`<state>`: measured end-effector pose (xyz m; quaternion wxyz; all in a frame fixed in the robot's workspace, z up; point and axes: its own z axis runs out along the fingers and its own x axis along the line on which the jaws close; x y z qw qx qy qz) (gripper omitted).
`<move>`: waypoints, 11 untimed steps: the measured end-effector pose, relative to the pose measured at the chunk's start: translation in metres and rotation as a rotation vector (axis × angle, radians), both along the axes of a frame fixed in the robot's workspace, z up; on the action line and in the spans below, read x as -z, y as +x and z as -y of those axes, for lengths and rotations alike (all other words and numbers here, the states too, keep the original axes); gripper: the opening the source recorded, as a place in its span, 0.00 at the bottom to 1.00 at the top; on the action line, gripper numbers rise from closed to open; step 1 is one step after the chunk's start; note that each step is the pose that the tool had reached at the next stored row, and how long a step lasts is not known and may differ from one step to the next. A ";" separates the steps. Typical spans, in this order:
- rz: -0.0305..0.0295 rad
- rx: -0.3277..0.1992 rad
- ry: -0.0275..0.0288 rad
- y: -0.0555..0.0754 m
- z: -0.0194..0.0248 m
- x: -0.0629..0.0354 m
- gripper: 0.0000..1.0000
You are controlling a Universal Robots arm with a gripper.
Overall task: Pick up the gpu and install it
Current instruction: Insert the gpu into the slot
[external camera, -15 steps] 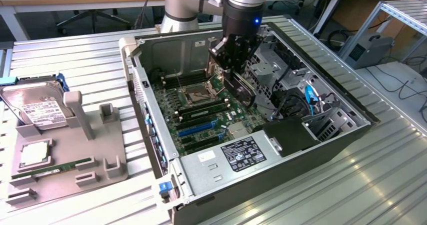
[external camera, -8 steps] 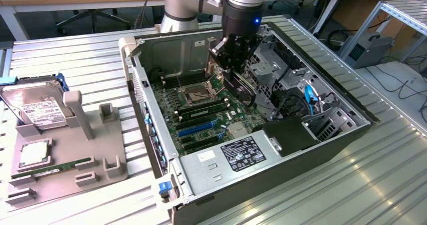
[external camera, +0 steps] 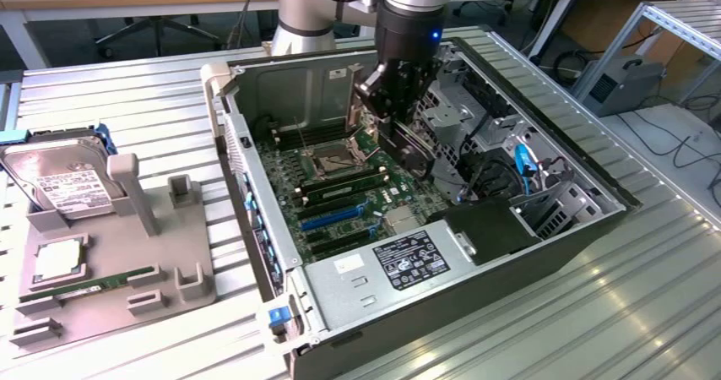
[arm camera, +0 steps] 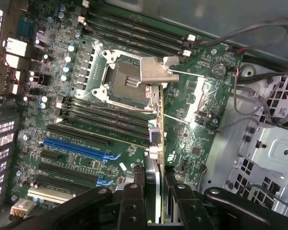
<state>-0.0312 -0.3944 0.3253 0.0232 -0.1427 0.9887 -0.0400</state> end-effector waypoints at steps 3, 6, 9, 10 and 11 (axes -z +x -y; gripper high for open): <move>0.0000 -0.014 0.0000 0.000 0.0000 0.0000 0.27; 0.0000 -0.026 0.0001 0.000 0.0000 0.0000 0.27; 0.0000 -0.041 0.0000 0.000 0.0000 0.0000 0.27; 0.0000 -0.046 0.0000 0.000 0.0000 0.0000 0.27; 0.0000 -0.051 -0.0001 0.000 0.0000 0.0000 0.27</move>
